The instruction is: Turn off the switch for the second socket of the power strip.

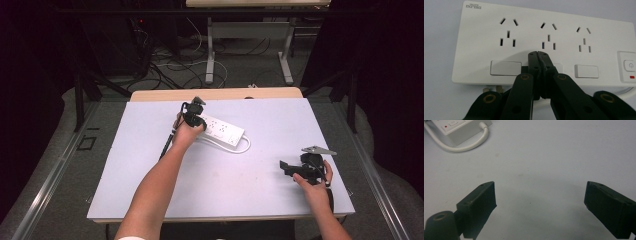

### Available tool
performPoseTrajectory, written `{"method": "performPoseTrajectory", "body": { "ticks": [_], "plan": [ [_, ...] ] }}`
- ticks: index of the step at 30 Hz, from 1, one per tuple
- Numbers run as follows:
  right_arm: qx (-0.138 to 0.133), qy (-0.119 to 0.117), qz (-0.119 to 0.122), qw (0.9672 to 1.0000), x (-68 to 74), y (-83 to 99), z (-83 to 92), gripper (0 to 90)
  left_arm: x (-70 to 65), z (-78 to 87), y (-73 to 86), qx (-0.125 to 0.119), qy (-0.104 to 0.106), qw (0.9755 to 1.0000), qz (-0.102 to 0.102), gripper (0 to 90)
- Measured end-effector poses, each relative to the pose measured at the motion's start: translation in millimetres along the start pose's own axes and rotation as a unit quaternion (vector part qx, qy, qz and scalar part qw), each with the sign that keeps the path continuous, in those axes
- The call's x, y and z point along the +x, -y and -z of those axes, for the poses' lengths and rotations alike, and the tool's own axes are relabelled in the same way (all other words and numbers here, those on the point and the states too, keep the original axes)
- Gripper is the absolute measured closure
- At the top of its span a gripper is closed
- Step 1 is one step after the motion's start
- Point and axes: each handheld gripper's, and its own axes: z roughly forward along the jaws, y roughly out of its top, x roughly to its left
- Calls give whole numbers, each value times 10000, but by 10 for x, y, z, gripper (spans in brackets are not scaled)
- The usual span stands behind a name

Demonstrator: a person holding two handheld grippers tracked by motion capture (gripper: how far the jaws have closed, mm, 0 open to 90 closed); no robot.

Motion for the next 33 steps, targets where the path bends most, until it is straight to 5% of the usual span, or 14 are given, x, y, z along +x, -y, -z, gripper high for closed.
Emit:
{"method": "performPoseTrajectory", "body": {
  "ticks": [25,33],
  "plan": [
    [2,-12,-15,10000,1,0,-2,98,-23,-8,7,-62,10,9999,90,858],
    [0,-18,-3,10000,-1,2,-6,98,-55,-17,4,-134,-34,9999,-71,799]
  ]
}}
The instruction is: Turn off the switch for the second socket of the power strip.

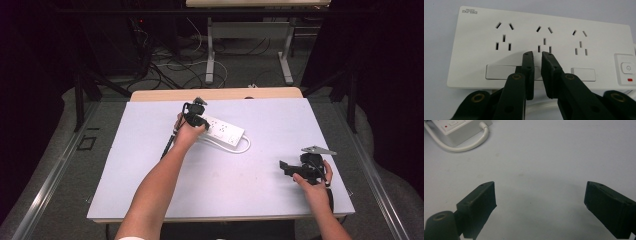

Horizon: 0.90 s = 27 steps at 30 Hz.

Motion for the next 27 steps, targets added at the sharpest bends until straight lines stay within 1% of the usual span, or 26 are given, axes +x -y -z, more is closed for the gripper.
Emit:
{"method": "performPoseTrajectory", "body": {
  "ticks": [1,3,4,7,9,11,13,15,17,18,21,23,24,25,26,27],
  "plan": [
    [-4,5,7,10000,-2,0,-1,98,-1,0,-2,-7,-17,10000,-47,791],
    [-9,4,21,10000,-6,1,-2,98,-10,-2,-2,-12,-37,10000,-59,782],
    [-6,1,-4,10000,-4,0,0,98,-10,-7,-3,-55,-47,9999,-135,760],
    [4,-6,-33,10000,-2,0,0,98,-15,-12,-2,-93,-55,9998,-168,731],
    [-1,-2,-16,10000,-5,1,-1,98,-20,-15,-1,-103,-51,9998,-152,720],
    [5,-9,-35,10000,-2,1,0,98,-22,-15,-1,-107,-53,9998,-173,691],
    [2,-6,-36,10000,-3,1,0,98,-22,-19,-2,-137,-102,9996,-243,674],
    [0,-6,-23,10000,-7,2,-2,98,-22,-18,-3,-132,-108,9995,-261,646],
    [-1,-18,-44,10000,-4,0,1,98,-24,-30,-1,-208,-159,9992,-286,607],
    [-1,-18,-44,10000,-4,0,1,98,-23,-33,-2,-221,-174,9992,-289,607],
    [-10,-14,-20,10000,-11,3,-1,98,-18,-31,-3,-252,-182,9990,-308,555],
    [-2,-17,-19,10000,-14,5,-3,98,-15,-27,-4,-272,-177,9990,-319,545],
    [0,-9,-20,10000,-18,7,-4,98,-14,-24,-3,-286,-189,9989,-314,519],
    [-4,-20,-13,10000,-20,5,-1,98,-15,-22,-1,-316,-190,9989,-286,507],
    [-4,-20,-13,10000,-20,5,-1,98,-26,-23,2,-362,-185,9990,-197,507],
    [-11,-18,-8,10000,-18,3,3,98,-12,-18,-3,-381,-203,9986,-312,483]
  ]
}}
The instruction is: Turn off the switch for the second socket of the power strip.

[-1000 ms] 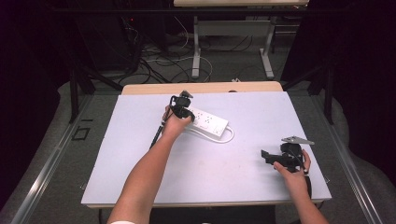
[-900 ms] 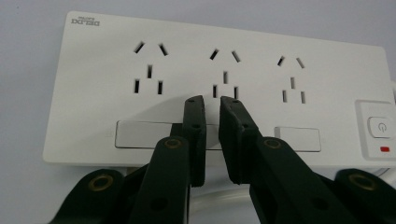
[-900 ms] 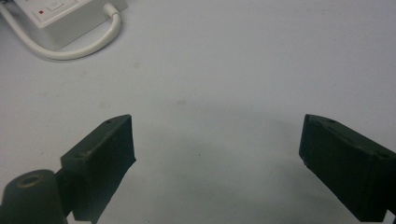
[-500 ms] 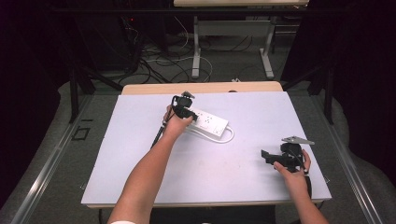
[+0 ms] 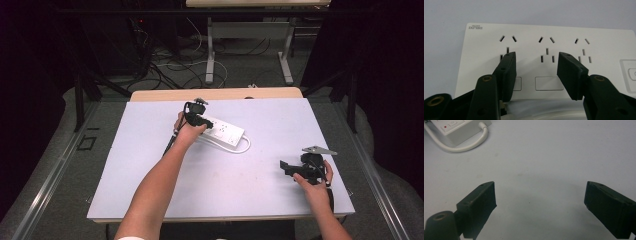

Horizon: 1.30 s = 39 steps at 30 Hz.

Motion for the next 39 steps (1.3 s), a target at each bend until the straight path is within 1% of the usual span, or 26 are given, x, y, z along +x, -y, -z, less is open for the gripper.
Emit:
{"method": "performPoseTrajectory", "body": {
  "ticks": [1,2,4,6,8,9,10,12,14,20,23,25,30,34,39],
  "plan": [
    [0,0,0,10000,0,0,0,98,-3,3,2,-3,-16,10000,19,483],
    [0,-4,-6,10000,3,-1,0,98,2,7,2,4,-27,10000,-12,458],
    [2,-1,-7,10000,5,-1,-2,98,0,13,4,-42,-33,10000,-27,449],
    [14,5,-34,10000,17,-4,-3,98,3,25,3,-94,-58,9999,-31,404],
    [15,3,-46,10000,19,-4,-3,98,1,38,2,-156,-78,9998,-3,394],
    [11,4,-23,10000,15,-4,-2,98,1,43,2,-188,-69,9998,9,363],
    [11,4,-23,10000,15,-4,-2,98,2,55,-1,-202,-95,9997,-5,363],
    [3,1,-9,10000,13,-4,2,98,8,71,-2,-259,-96,9996,-2,331],
    [4,1,-6,10000,12,-3,1,98,16,94,-3,-293,-74,9995,19,324],
    [-20,15,-14,10000,10,-3,7,98,39,187,-11,-376,-36,9993,-41,307],
    [-14,11,-47,10000,12,-3,10,98,44,240,-15,-430,-71,9990,-70,303],
    [-23,16,-7,10000,12,-3,10,98,43,272,-15,-422,-104,9990,-80,299],
    [-25,2,15,10000,13,-4,13,98,22,338,-5,-482,-43,9988,-100,289],
    [-29,5,-23,10000,15,-4,15,98,-9,402,4,-535,38,9985,-121,273],
    [-31,-6,-26,10000,24,-8,20,97,-37,477,22,-584,90,9981,-149,255]
  ]
}}
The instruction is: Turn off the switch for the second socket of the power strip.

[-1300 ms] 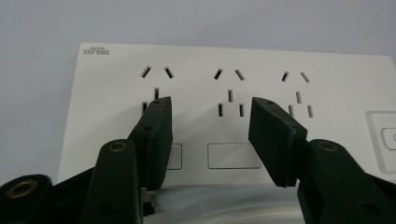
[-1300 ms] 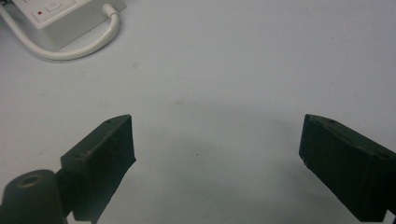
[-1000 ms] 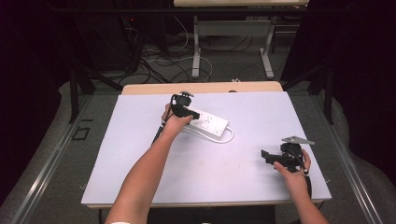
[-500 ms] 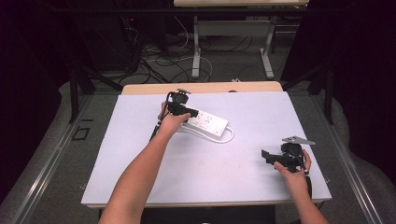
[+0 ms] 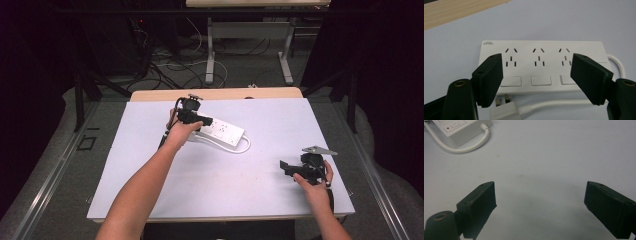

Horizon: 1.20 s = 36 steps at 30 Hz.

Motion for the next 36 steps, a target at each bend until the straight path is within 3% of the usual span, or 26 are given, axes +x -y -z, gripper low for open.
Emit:
{"method": "performPoseTrajectory", "body": {
  "ticks": [10,16,25,31,36],
  "plan": [
    [-9,12,23,10000,-2,1,7,98,-7,190,31,-135,53,9999,84,122],
    [-5,18,28,10000,-2,3,5,98,-7,287,75,-209,103,9997,12,11],
    [5,17,13,10000,5,4,8,98,-21,438,160,-299,255,9992,17,5],
    [8,6,21,10000,6,5,8,98,-87,521,214,-326,214,9990,-199,5],
    [1,2,17,10000,9,6,9,98,-141,599,274,-346,323,9986,-222,7]
  ]
}}
